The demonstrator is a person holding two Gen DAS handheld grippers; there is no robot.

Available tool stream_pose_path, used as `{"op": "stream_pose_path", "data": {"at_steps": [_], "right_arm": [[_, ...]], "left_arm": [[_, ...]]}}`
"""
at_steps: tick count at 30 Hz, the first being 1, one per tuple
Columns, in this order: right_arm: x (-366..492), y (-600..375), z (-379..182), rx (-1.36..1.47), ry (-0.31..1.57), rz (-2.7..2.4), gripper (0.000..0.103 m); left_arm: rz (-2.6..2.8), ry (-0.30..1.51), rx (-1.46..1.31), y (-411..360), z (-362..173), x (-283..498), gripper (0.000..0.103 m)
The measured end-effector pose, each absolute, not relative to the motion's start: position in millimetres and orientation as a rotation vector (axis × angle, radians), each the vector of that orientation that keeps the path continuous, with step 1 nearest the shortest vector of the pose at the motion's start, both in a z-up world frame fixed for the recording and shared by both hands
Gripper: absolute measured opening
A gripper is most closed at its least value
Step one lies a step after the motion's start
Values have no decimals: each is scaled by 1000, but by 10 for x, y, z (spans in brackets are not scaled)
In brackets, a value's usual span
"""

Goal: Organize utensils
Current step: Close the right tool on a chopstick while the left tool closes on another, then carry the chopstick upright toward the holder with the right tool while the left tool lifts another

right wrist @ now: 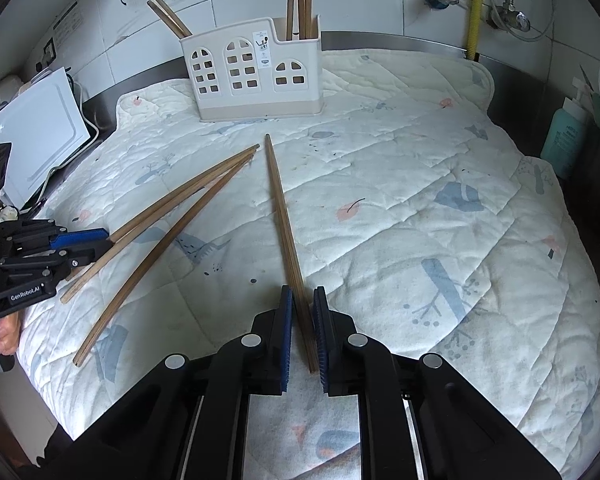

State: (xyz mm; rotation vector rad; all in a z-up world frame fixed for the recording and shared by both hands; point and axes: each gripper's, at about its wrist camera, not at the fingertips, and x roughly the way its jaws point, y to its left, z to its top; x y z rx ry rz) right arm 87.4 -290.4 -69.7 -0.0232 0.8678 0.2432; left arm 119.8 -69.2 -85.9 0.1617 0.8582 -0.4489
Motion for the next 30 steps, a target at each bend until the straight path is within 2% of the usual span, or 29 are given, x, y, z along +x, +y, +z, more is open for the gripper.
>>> {"op": "stream_pose_path", "data": {"at_steps": [9, 15, 17, 30], "right_arm": [[816, -2853, -567, -24, 830, 257, 7], [701, -2780, -288, -46, 761, 278, 7], [670, -2768, -174, -50, 732, 283, 7], [677, -2682, 610, -48, 572, 324, 7]], "left_arm": [[-431, 848, 149, -687, -853, 1197, 13], [-435, 865, 129, -676, -851, 1203, 13], [-431, 864, 135, -684, -851, 1199, 16], [-440, 853, 130, -675, -858, 1201, 13]]}}
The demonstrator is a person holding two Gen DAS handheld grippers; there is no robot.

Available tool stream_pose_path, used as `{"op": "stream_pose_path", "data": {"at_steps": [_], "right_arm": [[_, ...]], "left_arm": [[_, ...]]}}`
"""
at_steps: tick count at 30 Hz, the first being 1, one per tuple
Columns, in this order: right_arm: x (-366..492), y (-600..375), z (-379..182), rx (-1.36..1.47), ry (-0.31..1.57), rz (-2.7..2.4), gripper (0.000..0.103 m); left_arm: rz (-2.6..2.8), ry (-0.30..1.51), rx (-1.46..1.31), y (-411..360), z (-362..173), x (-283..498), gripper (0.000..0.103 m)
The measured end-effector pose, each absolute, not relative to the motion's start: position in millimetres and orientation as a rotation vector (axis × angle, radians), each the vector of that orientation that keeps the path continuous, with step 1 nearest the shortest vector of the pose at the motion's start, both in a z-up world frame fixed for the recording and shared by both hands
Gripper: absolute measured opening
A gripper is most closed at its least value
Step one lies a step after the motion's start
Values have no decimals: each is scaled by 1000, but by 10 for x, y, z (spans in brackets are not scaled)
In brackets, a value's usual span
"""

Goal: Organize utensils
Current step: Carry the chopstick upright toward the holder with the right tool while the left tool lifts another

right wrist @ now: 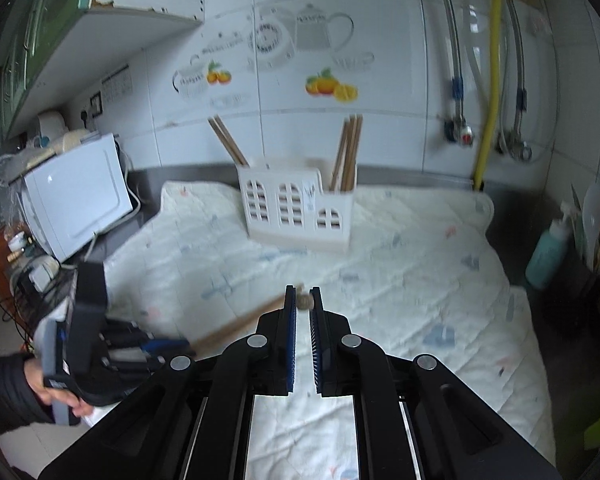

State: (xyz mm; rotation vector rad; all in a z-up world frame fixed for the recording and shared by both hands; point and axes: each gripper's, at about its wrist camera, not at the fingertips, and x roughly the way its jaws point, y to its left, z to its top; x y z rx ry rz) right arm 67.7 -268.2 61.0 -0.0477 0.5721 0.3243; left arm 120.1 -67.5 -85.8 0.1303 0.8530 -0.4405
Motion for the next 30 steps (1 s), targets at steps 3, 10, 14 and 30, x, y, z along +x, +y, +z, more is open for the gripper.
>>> {"op": "stream_pose_path", "data": {"at_steps": [3, 10, 14, 30], "right_arm": [[725, -2657, 760, -41, 558, 343, 7], [834, -2557, 1056, -70, 524, 373, 7], [907, -2491, 1225, -95, 502, 384, 7], [1225, -2262, 1707, -172, 434, 410, 7]], "left_arm": [[-445, 849, 106, -632, -843, 1215, 7], [-450, 784, 79, -547, -623, 1211, 7], [-460, 737, 40, -474, -409, 1232, 7], [-432, 572, 27, -328, 128, 1402, 6]]}}
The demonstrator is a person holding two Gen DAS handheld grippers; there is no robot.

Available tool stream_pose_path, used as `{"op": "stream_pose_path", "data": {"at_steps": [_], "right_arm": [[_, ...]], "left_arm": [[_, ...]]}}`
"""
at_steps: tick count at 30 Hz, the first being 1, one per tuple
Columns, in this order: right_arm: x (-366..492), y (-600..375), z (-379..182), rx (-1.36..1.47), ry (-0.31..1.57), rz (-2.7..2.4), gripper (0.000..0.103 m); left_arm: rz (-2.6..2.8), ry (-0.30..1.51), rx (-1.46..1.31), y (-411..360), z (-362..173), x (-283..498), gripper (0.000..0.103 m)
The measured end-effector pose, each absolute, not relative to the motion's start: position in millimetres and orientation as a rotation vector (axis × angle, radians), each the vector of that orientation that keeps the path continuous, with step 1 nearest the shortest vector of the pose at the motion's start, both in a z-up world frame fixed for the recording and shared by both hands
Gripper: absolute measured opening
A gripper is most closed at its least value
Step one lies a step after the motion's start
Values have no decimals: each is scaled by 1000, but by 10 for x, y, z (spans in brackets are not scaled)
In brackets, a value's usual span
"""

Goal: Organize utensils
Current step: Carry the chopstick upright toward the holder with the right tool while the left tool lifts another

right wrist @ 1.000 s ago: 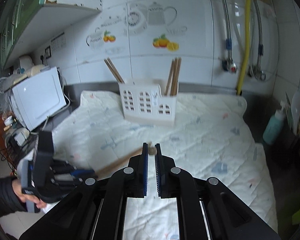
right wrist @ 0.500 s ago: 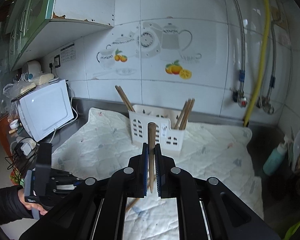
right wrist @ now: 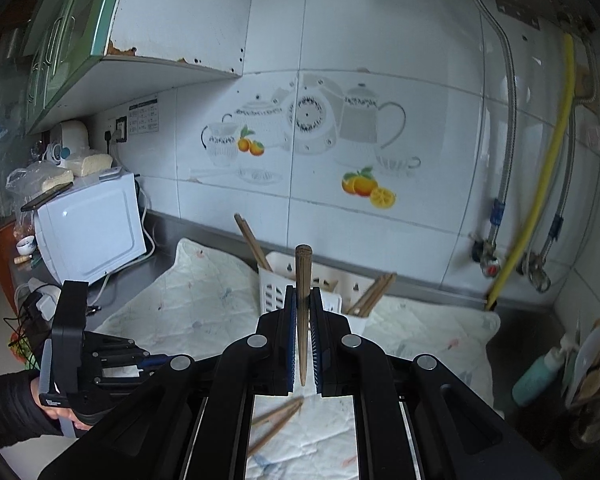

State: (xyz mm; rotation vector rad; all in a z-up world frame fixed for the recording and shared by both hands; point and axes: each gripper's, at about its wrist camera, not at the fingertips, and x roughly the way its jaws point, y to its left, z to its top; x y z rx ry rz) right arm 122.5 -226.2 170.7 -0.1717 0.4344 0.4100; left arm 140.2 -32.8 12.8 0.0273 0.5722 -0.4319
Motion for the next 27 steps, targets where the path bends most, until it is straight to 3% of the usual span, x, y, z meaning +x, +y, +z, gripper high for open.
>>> {"op": "stream_pose_path", "data": {"at_steps": [6, 10, 22, 27], "right_arm": [[1236, -2211, 1707, -175, 426, 425, 7], [1241, -2219, 1683, -173, 431, 425, 7], [1214, -2155, 1595, -173, 445, 441, 7], [1213, -2175, 1589, -167, 446, 435, 7]], "left_arm": [[-458, 643, 12, -294, 14, 1467, 6], [-449, 711, 40, -274, -213, 1382, 19], [-431, 863, 119, -280, -847, 1251, 18], [-407, 837, 108, -266, -796, 1231, 8]]}}
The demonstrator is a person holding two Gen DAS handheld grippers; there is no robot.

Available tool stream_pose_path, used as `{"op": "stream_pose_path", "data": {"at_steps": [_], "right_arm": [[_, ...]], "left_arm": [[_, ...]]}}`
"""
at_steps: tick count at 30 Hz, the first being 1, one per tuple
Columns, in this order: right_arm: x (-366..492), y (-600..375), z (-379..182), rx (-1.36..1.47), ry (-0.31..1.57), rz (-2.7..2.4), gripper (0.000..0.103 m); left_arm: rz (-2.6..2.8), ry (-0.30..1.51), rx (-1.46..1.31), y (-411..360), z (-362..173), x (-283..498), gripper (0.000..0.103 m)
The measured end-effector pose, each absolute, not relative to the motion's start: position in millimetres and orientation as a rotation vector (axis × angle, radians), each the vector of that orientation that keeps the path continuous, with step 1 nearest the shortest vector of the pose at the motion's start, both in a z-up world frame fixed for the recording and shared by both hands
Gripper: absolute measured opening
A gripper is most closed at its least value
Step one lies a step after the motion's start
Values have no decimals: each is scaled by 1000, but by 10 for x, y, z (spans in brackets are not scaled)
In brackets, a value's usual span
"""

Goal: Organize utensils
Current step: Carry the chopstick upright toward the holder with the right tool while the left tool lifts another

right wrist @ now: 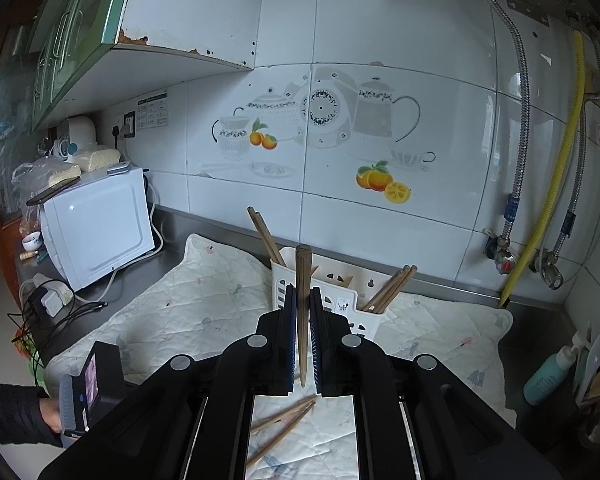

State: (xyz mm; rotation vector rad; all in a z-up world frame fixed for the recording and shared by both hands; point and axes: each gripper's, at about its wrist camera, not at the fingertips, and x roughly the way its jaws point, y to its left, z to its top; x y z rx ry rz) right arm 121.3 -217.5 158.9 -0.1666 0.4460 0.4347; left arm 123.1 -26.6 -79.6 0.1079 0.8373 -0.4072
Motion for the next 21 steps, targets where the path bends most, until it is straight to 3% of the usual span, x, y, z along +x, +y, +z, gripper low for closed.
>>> {"op": "stream_pose_path", "data": {"at_steps": [9, 11, 19, 21], "right_arm": [[1188, -2220, 1711, -149, 416, 424, 7], [1193, -2223, 1748, -144, 406, 424, 7], [1218, -2200, 1812, -148, 393, 425, 7], [1217, -2195, 1802, -150, 395, 430, 7]], "left_arm": [[-418, 722, 4, -225, -353, 1308, 6], [-427, 693, -14, -222, -237, 1348, 0], [-441, 712, 6, -245, -168, 1424, 0], [-456, 734, 19, -243, -247, 1368, 6]]}}
